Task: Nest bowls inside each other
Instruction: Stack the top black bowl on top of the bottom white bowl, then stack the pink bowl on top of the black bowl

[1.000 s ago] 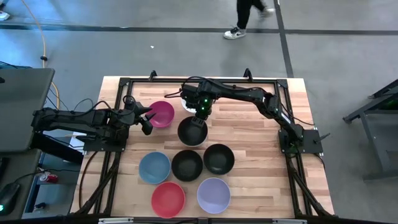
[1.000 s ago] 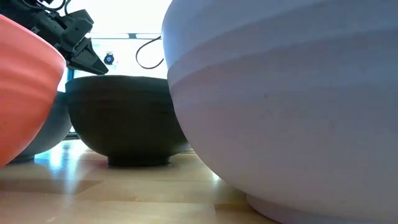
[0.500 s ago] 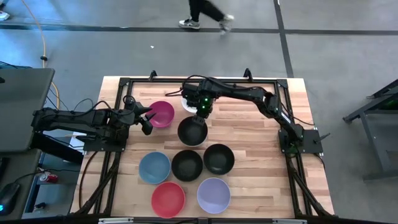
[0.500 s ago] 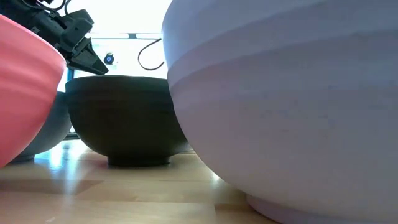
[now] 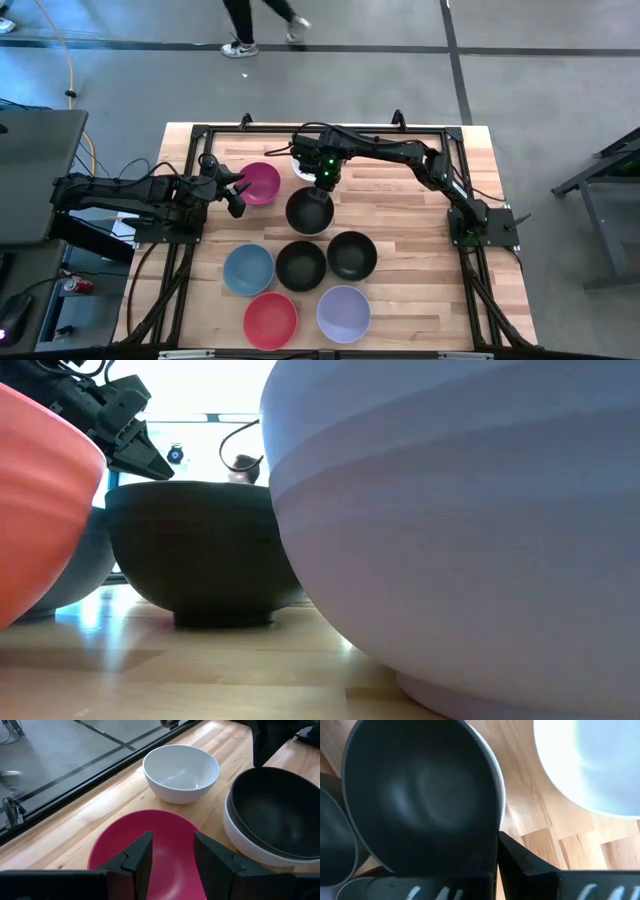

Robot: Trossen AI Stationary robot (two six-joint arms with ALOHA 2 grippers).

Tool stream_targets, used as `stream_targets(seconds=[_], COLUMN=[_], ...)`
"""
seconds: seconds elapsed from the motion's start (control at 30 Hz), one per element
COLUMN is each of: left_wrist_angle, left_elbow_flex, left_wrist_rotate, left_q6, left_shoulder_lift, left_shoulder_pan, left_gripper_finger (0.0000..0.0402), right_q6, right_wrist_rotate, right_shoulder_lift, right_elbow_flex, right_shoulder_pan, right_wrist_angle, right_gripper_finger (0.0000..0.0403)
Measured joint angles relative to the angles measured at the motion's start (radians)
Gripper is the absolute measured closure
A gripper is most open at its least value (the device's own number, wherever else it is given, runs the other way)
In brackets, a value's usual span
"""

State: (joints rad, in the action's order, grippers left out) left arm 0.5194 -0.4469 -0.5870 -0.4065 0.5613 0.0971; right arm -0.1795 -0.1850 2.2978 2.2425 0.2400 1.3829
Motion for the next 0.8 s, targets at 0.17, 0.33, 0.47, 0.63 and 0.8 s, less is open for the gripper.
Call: stream_targets(seconds=[0.17, 0.33, 0.47, 0.63, 0.8], left_wrist_angle=[0.0, 0.0, 0.0, 0.0, 0.0], left_elbow_flex=[0.0, 0.0, 0.0, 0.0, 0.0], left_wrist_rotate=[0.0, 0.0, 0.001, 0.007, 0.003], left_q6=[-0.002, -0.002, -0.002, 0.006, 0.009], left_shoulder_lift=[0.0, 0.0, 0.0, 0.0, 0.0], left_shoulder_pan=[0.0, 0.0, 0.0, 0.0, 0.0], left_gripper_finger=[0.027, 0.027, 0.027, 0.027, 0.027], right_q6=[-0.003, -0.002, 0.002, 0.001, 0.02], right_wrist_rotate=[0.0, -0.003, -0.008, -0.007, 0.009], right_shoulder_lift=[0.0, 0.01, 0.034, 0.036, 0.031], right_elbow_flex=[0.0, 0.0, 0.0, 0.013, 0.115], right_shoulder_pan=[0.0, 0.0, 0.0, 0.0, -0.001], right_wrist_angle=[-0.007, -0.009, -0.015, -0.015, 0.016], right_gripper_finger=[0.0403, 0.0403, 0.0403, 0.0403, 0.0401])
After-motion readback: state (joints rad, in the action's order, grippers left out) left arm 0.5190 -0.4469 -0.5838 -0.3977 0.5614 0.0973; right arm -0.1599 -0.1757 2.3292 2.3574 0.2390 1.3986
